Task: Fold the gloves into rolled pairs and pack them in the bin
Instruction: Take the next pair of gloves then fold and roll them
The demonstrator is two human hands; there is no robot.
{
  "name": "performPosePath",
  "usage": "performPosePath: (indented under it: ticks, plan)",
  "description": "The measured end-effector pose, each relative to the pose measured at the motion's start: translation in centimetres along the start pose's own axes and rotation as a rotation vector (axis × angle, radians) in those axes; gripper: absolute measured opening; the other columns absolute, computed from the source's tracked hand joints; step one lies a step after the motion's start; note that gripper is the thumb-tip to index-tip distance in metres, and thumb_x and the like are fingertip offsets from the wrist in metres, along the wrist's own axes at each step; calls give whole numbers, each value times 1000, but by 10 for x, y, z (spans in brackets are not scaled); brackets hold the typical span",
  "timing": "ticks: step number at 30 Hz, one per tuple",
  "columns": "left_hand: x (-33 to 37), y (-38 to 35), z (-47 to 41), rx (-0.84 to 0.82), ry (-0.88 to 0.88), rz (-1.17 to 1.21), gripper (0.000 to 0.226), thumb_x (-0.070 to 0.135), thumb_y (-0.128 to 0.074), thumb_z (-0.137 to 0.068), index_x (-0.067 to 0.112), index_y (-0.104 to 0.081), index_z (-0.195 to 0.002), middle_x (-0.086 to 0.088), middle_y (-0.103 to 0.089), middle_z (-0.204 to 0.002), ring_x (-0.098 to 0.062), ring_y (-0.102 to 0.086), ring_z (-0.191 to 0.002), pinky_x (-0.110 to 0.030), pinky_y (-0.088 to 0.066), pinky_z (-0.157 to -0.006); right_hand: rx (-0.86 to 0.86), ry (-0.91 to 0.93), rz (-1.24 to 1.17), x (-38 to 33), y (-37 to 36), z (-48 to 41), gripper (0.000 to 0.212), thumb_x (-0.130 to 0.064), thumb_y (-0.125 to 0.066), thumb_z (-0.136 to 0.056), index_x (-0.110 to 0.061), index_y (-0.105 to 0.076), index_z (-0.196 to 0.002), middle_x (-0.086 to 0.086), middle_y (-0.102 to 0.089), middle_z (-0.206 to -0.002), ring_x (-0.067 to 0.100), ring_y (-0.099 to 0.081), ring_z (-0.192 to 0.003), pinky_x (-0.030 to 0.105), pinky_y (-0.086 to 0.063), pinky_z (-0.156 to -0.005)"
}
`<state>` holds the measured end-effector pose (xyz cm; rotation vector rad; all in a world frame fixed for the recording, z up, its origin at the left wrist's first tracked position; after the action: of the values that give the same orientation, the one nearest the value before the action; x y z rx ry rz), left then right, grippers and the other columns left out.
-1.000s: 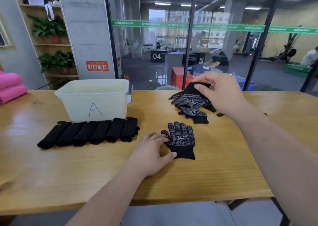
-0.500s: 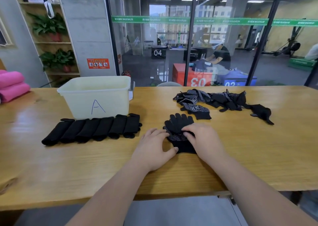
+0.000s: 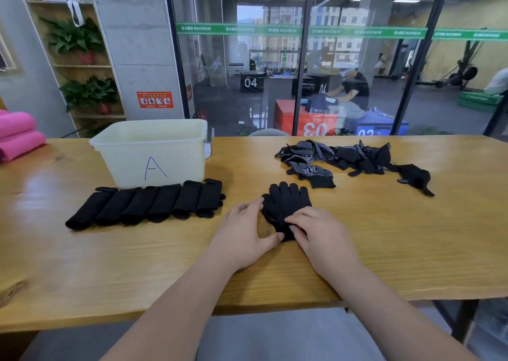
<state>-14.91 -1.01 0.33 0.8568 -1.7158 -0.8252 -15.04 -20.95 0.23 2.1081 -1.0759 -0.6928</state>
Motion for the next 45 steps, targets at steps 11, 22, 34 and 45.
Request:
performPosePath:
  ticks: [11,22,34,45]
  plan:
    - [0,-1,0,-6,-2,-25,89,74,-63,-88,41,-29,-162,11,-46,-160,-14,-24,-156,-45,-32,-125,-38,-4,-5,-6,4,2,17,-26,-74,-91,-29,-81,-106,-17,-69,-101,10,-61,-93,30,-56,-70]
    - [1,-2,0,-46,-61,-83,55,58,-45,-102,43,-46,-155,13,-38,-165,-13,-16,-157,-45,-23,-128,-97,-38,-46,-10,7,1,36,-44,-49,-95,-30,-80,-108,-20,-69,-104,7,-58,-97,32,-54,-82]
    - [-3,-3,-4,-15,28,-115,79,79,-48,-88,37,-49,-155,7,-35,-165,-15,-11,-157,-47,-22,-129,-493,-199,-130,9,-12,-39,53,-50,-46,-108,-29,-48,-156,-13,-40,-164,10,-35,-151,35,-33,-124]
    - [-4,-1,-5,-4,33,-53,79,74,-51,-87,31,-48,-153,8,-35,-164,-14,-11,-157,-44,-22,-129,-641,-208,101,5,-53,-84,72,-58,-26,-110,-15,-21,-167,6,-10,-176,28,-5,-162,47,-15,-131]
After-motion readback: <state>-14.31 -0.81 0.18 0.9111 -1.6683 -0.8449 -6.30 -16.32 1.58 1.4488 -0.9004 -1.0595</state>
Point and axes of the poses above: each hand's wrist, its own z-axis away from the middle knuckle, its own y-axis out of the back of the hand, x = y × z, the point moved 3 cm from there along -z, towards the middle knuckle
